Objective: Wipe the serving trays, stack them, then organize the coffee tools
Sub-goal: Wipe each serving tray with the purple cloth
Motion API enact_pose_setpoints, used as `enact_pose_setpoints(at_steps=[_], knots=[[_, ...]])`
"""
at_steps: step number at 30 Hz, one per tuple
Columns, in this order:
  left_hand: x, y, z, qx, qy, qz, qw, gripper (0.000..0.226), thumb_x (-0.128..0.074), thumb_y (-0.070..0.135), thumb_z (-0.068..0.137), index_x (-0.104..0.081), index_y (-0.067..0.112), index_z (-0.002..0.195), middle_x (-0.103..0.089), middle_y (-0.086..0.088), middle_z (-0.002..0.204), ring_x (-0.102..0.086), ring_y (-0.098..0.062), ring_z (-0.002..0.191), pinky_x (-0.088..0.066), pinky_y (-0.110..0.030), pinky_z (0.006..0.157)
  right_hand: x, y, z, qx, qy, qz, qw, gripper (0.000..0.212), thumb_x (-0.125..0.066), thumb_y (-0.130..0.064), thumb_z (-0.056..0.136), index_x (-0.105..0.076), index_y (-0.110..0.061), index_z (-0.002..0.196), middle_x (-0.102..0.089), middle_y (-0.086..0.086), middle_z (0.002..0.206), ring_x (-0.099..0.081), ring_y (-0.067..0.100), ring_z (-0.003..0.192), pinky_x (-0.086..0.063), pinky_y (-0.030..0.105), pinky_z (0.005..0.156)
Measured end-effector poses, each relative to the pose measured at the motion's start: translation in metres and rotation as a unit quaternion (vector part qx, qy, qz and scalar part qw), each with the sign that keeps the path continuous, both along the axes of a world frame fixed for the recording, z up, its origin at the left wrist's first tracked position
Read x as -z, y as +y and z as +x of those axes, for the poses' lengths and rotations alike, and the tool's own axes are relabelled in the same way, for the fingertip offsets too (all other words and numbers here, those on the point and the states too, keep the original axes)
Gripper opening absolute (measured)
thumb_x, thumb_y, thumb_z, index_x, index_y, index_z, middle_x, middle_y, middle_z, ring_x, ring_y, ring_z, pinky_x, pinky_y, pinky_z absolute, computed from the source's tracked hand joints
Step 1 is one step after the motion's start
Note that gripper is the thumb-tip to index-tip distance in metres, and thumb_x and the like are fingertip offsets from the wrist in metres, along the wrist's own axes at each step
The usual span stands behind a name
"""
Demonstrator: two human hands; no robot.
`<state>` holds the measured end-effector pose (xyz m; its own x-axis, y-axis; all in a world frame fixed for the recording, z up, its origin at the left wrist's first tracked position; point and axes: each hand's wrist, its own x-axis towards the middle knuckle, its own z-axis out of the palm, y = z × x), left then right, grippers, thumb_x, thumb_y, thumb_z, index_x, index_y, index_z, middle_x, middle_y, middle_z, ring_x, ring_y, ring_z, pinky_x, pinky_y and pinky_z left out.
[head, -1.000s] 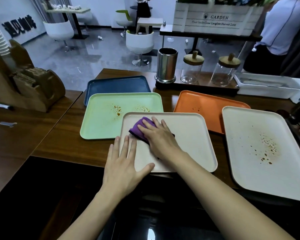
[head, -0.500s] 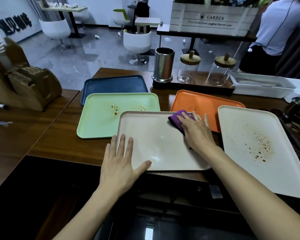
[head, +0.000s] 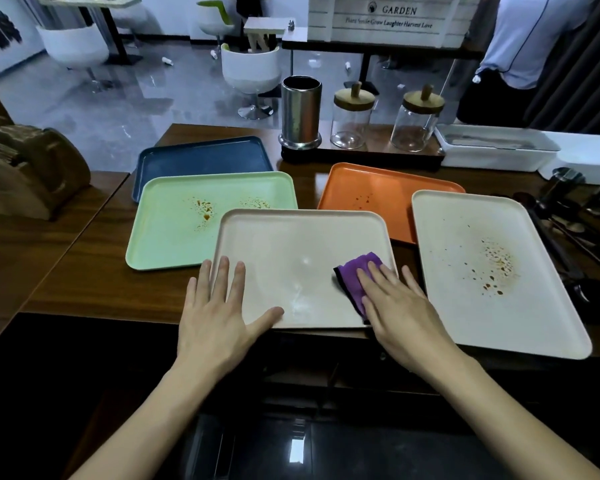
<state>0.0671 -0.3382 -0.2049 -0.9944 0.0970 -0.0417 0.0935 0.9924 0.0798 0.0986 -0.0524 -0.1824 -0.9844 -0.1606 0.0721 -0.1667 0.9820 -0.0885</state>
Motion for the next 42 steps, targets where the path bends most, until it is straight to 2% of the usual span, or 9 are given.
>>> enact_pose_setpoints(at_steps=[7,12,14,16,21,26,33,37,42], knots=[[0.001,0.001,-0.001,0.008,0.011,-0.003,1.000,0.129,0.022,0.098,0.060,0.006,0.023,0.163,0.013,-0.005,0.171,0.023,-0.026,0.155,0.003,-0.045,0.127,0.009,-0.023,0.011,-0.044,0.009,-0.013,0.999,0.059,-0.029,-0.034,0.098,-0.050,-0.007,0.146,-0.047,0.015,0.152,-0.040,0.029,0.144,-0.010,0.042,0.123],[0.000,0.001,-0.002,0.025,0.020,-0.001,0.999,0.130,0.015,0.100,0.065,-0.001,0.016,0.164,0.007,-0.007,0.171,0.026,-0.026,0.154,0.004,-0.044,0.128,-0.003,-0.051,-0.014,-0.142,-0.044,-0.034,0.988,0.077,-0.005,-0.041,0.089,-0.018,-0.016,0.160,-0.011,0.005,0.168,-0.004,0.022,0.156,0.010,0.035,0.121],[-0.002,0.001,-0.001,0.025,0.019,0.003,0.999,0.130,0.015,0.100,0.064,0.001,0.017,0.164,0.011,-0.005,0.170,0.029,-0.025,0.152,0.007,-0.042,0.127,-0.003,-0.062,-0.038,-0.159,-0.045,-0.024,0.986,0.063,-0.018,-0.034,0.100,-0.013,-0.019,0.161,-0.005,0.002,0.169,0.000,0.020,0.156,0.008,0.036,0.122],[-0.004,0.003,0.000,0.030,0.021,-0.004,0.999,0.129,0.014,0.098,0.065,0.000,0.017,0.164,0.011,-0.006,0.170,0.029,-0.025,0.152,0.007,-0.042,0.127,-0.002,-0.077,-0.072,-0.165,-0.031,-0.023,0.986,0.058,-0.031,-0.027,0.106,-0.014,-0.018,0.160,-0.008,0.003,0.169,-0.003,0.022,0.156,0.001,0.039,0.124],[-0.002,-0.001,-0.002,0.029,0.023,0.002,0.999,0.116,-0.008,0.095,0.078,0.000,0.018,0.164,0.014,-0.006,0.170,0.030,-0.023,0.152,0.008,-0.042,0.126,-0.016,-0.135,-0.148,-0.205,0.006,-0.037,0.978,0.052,-0.038,-0.024,0.106,-0.029,-0.015,0.157,-0.024,0.006,0.165,-0.018,0.026,0.153,-0.015,0.037,0.122],[0.000,-0.002,-0.002,0.021,0.037,0.039,0.998,0.111,-0.021,0.090,0.081,-0.001,0.019,0.164,0.016,-0.002,0.170,0.030,-0.022,0.152,0.010,-0.040,0.126,-0.021,-0.159,-0.157,-0.243,0.028,-0.043,0.969,0.050,-0.045,-0.023,0.101,-0.041,-0.014,0.150,-0.039,0.002,0.158,-0.030,0.024,0.145,-0.026,0.031,0.115],[0.002,0.000,-0.001,0.015,0.062,0.062,0.996,0.111,-0.024,0.089,0.080,-0.009,0.017,0.164,0.009,-0.002,0.171,0.028,-0.019,0.153,0.011,-0.036,0.126,-0.027,-0.144,-0.156,-0.311,-0.034,-0.122,0.942,0.045,-0.049,-0.016,0.097,-0.056,-0.020,0.141,-0.047,0.002,0.153,-0.037,0.017,0.144,-0.034,0.029,0.111],[0.003,0.000,-0.002,0.015,0.074,0.066,0.995,0.111,-0.026,0.089,0.081,-0.017,0.016,0.163,0.000,-0.003,0.172,0.019,-0.022,0.156,0.009,-0.034,0.126,-0.023,-0.141,-0.156,-0.320,-0.031,-0.109,0.941,0.045,-0.049,-0.017,0.098,-0.055,-0.021,0.143,-0.045,0.000,0.154,-0.035,0.016,0.145,-0.038,0.034,0.113],[0.001,0.000,-0.002,0.014,0.058,0.037,0.998,0.110,-0.017,0.091,0.079,-0.007,0.022,0.164,0.008,0.001,0.171,0.023,-0.020,0.155,0.007,-0.037,0.127,-0.023,-0.142,-0.160,-0.255,0.020,-0.055,0.965,0.047,-0.047,-0.017,0.101,-0.046,-0.019,0.148,-0.039,-0.002,0.158,-0.032,0.022,0.146,-0.038,0.040,0.112]])
